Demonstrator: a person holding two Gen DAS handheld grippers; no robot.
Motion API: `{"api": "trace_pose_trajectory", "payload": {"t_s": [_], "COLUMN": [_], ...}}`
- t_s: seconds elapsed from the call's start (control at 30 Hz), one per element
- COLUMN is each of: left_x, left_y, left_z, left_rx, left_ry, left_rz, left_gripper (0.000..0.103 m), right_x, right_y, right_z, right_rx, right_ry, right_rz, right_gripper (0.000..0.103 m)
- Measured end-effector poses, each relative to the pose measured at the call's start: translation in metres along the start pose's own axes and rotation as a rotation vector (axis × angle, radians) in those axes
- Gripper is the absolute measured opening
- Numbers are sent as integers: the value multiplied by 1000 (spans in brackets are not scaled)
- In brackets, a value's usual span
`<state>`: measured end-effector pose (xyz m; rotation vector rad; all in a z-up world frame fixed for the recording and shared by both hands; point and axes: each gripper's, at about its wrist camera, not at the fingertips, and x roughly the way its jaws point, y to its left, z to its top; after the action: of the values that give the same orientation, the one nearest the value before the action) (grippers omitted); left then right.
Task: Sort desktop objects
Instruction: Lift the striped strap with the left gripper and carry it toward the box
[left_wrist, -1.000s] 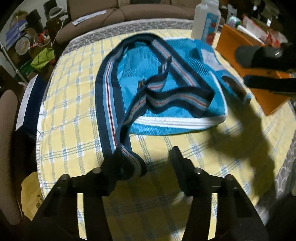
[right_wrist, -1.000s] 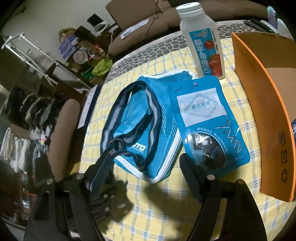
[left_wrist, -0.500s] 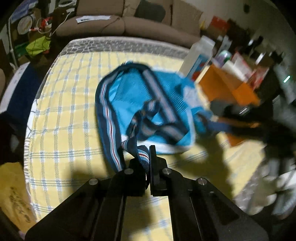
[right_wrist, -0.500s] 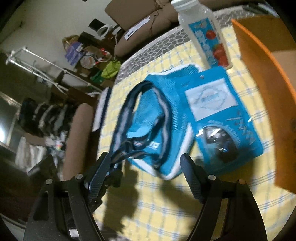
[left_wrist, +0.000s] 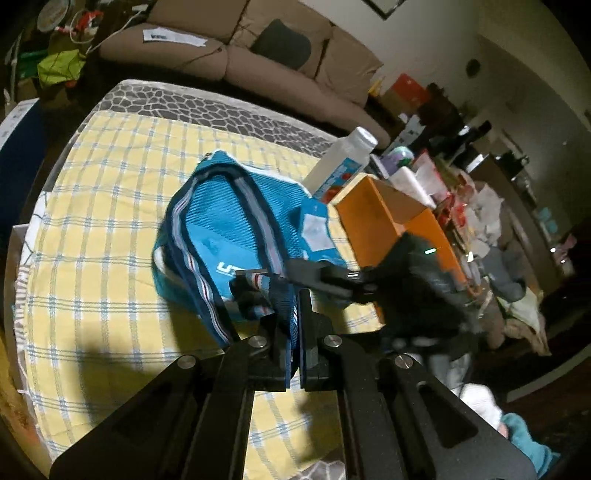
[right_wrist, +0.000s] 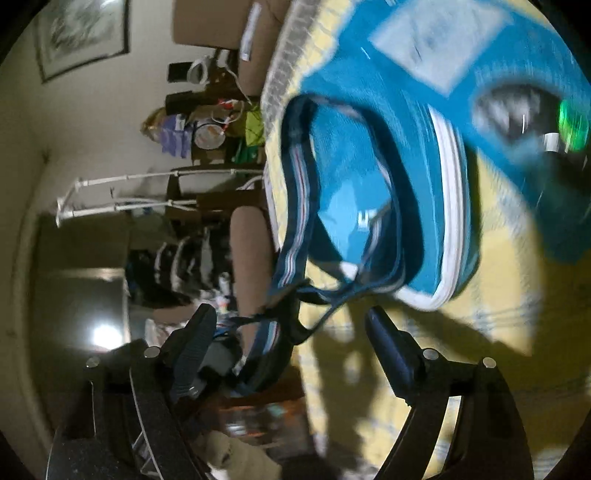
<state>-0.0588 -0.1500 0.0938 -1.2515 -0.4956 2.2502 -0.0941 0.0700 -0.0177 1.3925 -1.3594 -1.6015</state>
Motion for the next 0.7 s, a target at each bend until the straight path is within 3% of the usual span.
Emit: {"api": "trace_pose_trajectory", "payload": {"t_s": [0.1,0.27,0.5,0.7], "left_x": [-2,1,19,20], "left_y": [-6,-25,-41,-42], "left_z": [-2,-14,-23,-21], "left_rx": [1,51,114,135], "left_ry": [17,80,135,114], "left_rz": [-52,-109,-51,-21], "left_gripper": [3,3,3,3], "right_x": [8,-2,-42,-75], "right_y": [-6,4,46,93], "right_z": [3,15,20,7], "right_rx": [46,10,-135,-335], "right_ry": [5,-38,-145,-202], "right_rz": [33,78,185,172], "right_gripper": [86,88,90,96]}}
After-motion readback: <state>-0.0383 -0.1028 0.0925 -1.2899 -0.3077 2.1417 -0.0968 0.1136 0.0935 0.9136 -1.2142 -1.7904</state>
